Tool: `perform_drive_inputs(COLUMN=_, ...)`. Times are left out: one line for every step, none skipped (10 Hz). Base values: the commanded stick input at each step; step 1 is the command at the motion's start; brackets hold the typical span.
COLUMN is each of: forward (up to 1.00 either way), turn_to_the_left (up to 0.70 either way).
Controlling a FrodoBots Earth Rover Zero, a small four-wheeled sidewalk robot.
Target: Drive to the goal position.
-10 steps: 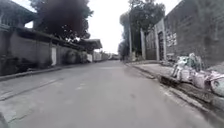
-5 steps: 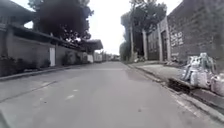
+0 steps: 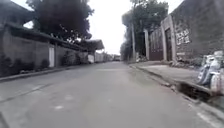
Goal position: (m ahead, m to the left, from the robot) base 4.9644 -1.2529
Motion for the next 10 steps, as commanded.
perform_drive_inputs(forward=0.85, turn_to_the_left=-0.34)
perform_drive_inputs(forward=0.85, turn_to_the_left=-0.34)
perform_drive_inputs(forward=0.85, turn_to_the_left=-0.16)
perform_drive_inputs(forward=0.85, turn_to_the_left=0.00)
perform_drive_inputs(forward=0.85, turn_to_the_left=0.00)
perform_drive_inputs(forward=0.85, turn_to_the_left=0.00)
perform_drive_inputs(forward=0.85, turn_to_the_left=0.00)
perform_drive_inputs(forward=0.85, turn_to_the_left=0.00)
perform_drive_inputs(forward=0.85, turn_to_the_left=0.00)
perform_drive_inputs(forward=0.85, turn_to_the_left=0.00)
